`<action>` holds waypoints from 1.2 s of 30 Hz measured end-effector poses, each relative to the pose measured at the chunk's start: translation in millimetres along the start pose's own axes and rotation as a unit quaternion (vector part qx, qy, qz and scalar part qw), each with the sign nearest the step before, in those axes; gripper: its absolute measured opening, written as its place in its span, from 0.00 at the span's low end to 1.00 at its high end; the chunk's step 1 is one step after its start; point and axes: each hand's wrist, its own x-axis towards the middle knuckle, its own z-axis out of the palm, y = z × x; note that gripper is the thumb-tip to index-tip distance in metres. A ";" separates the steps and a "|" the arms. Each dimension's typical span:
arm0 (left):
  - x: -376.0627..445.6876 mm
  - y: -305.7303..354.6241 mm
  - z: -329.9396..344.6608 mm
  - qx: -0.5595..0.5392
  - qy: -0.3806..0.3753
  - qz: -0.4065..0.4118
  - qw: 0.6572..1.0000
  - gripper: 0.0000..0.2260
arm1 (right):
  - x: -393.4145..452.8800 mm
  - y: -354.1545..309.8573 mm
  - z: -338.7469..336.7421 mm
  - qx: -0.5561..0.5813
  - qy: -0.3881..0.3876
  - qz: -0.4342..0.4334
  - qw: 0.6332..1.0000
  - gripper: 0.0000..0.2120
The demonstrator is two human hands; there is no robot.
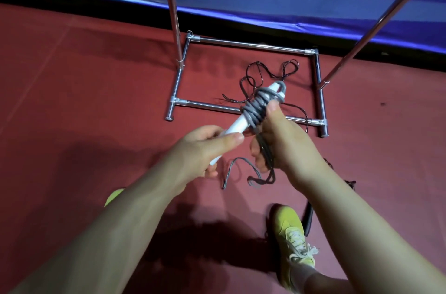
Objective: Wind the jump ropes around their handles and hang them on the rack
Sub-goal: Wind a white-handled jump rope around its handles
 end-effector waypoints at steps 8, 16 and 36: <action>6.9 -13.6 0.4 0.055 0.005 0.063 0.996 0.20 | 2.8 0.7 1.3 -0.057 0.000 -0.010 0.998 0.24; 0.8 -3.1 -0.4 -0.152 -0.179 -0.089 0.968 0.29 | 4.0 1.2 -4.9 0.061 -0.006 -0.014 0.998 0.15; -3.9 -1.3 -6.7 -0.272 -0.304 -0.103 0.907 0.27 | 11.4 10.1 -12.3 0.021 -0.140 -0.065 0.988 0.33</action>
